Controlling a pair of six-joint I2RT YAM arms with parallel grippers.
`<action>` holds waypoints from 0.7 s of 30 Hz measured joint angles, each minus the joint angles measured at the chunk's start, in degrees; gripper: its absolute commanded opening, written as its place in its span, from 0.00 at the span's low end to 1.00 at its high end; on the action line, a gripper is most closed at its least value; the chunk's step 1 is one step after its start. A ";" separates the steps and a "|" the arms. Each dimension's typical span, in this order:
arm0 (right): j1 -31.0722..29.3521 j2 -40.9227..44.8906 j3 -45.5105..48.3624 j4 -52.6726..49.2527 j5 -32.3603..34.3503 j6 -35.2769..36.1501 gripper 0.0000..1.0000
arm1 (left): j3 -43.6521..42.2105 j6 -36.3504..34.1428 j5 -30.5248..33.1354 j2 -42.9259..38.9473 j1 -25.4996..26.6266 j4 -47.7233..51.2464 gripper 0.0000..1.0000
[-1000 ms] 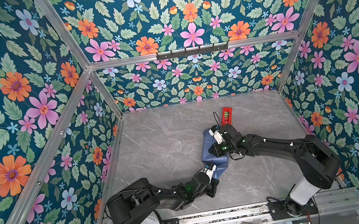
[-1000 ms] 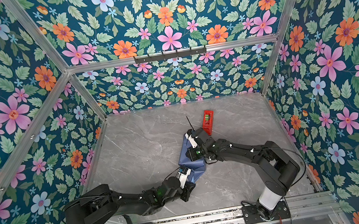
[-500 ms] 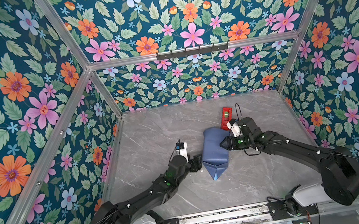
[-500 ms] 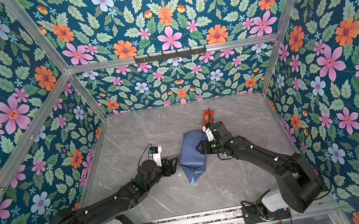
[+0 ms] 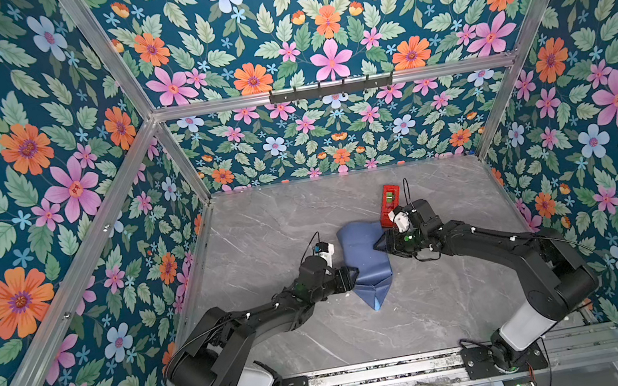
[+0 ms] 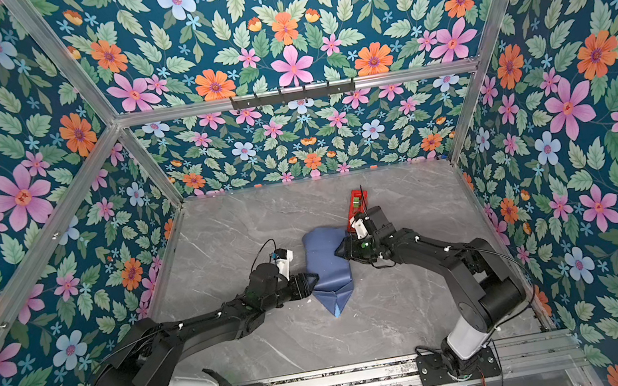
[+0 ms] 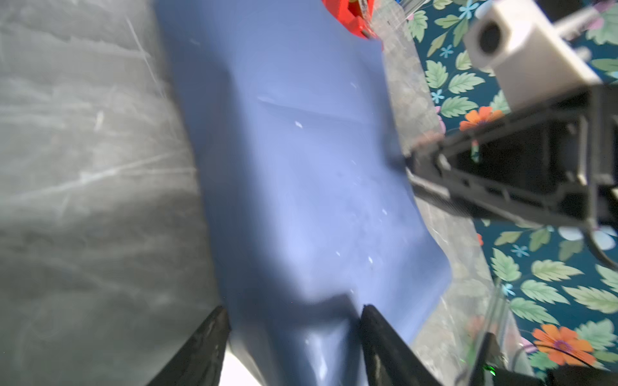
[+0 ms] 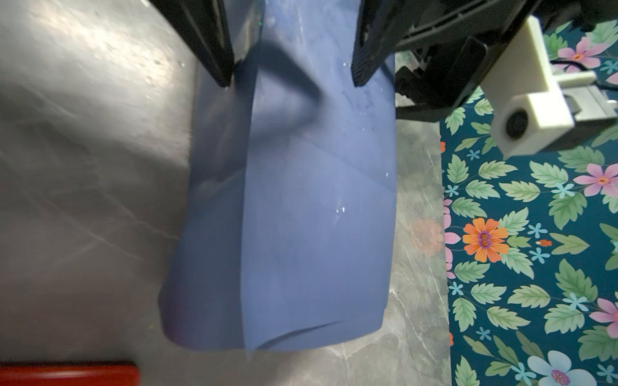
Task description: Wrap the gift box in paper
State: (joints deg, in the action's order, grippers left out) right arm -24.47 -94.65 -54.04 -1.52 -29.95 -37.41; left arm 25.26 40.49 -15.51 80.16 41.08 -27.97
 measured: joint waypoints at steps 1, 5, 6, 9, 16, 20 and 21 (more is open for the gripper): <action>-0.04 -1.75 -1.84 -0.24 -0.52 0.50 0.59 | -1.27 0.35 -0.09 -1.31 0.24 -0.35 0.68; 0.33 -4.15 -6.88 -4.83 -0.17 3.91 0.60 | -4.24 1.49 2.23 -6.69 0.28 2.03 0.76; 0.57 -3.26 -7.28 -6.25 0.85 5.22 0.61 | -4.22 1.46 4.15 -8.48 0.26 4.04 0.76; 1.11 3.61 -5.01 -11.63 5.49 8.50 0.60 | -3.82 -0.76 10.05 -14.43 0.33 9.73 0.74; -6.62 19.10 8.94 -18.43 8.41 5.14 0.52 | -8.66 -10.43 15.80 -24.28 5.79 12.68 0.61; -14.34 22.38 15.67 -15.67 9.31 -3.43 0.45 | -9.18 -16.06 18.62 -24.92 13.14 12.13 0.54; -15.87 22.45 17.22 -14.56 9.92 -5.73 0.44 | -9.46 -17.20 18.69 -24.81 15.08 11.67 0.53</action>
State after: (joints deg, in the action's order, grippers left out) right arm -40.34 -72.20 -36.82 -16.08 -20.03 -43.13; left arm 15.79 23.29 3.18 55.35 56.16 -16.29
